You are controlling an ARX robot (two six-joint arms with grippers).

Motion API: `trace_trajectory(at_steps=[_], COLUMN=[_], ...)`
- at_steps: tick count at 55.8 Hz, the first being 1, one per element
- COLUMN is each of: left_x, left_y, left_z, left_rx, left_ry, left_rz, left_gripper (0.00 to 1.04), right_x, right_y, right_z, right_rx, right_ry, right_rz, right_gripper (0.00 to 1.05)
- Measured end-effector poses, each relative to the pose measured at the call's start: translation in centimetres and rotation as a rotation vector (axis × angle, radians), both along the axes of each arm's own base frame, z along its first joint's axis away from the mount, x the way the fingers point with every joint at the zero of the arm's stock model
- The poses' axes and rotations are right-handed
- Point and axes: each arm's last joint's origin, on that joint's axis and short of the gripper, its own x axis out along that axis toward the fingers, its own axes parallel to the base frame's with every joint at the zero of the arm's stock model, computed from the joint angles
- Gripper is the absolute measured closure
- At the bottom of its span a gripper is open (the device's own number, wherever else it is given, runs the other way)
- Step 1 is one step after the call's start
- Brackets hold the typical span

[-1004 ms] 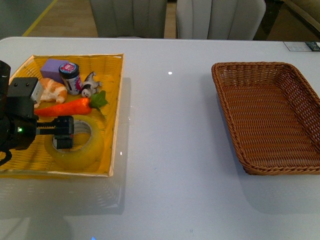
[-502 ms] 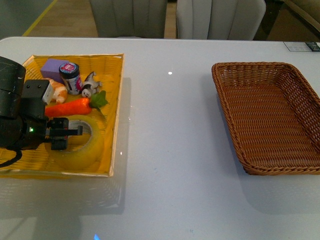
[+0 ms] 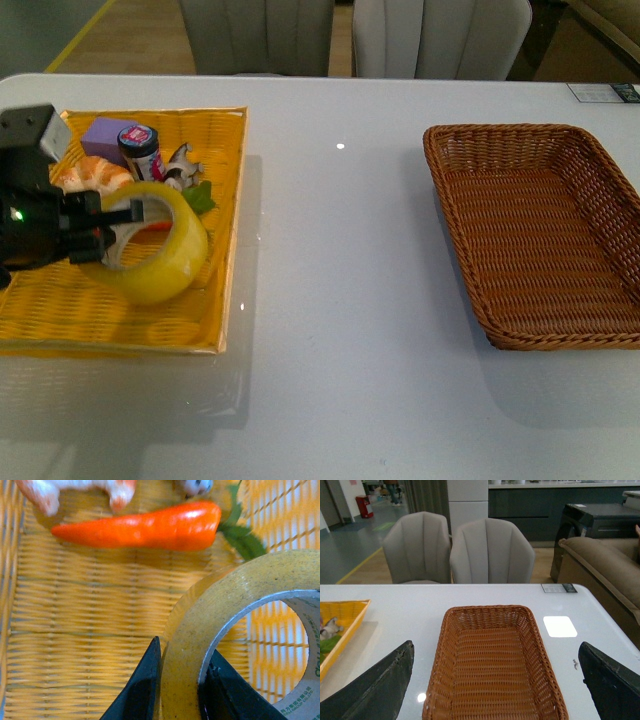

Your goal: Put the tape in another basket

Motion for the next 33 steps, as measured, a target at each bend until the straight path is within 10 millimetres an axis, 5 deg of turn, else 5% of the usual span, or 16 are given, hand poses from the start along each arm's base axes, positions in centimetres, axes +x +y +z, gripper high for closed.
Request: trace_trajectory(at_steps=[8,14,33], left_x=[-0.3,-0.8,-2.7], left_y=[-1.2,-4.7,-15.2], left_z=[4.8,7.8,12.3], left_rx=[-0.098,-0.160,-0.249], left_ry=[-0.072,-0.103,-0.151], left_rz=[0.011,-0.045,-0.245], left_gripper=[0.89,0.89,0.89], right_x=[0.0,0.0,0.0], right_y=[0.0,0.0,0.0], right_z=[0.0,0.0,0.0], right_rx=[0.000,0.000,0.000], right_ry=[0.000,0.000,0.000], right_rz=[0.000,0.000,0.000], right_gripper=[0.09,0.09,0.09])
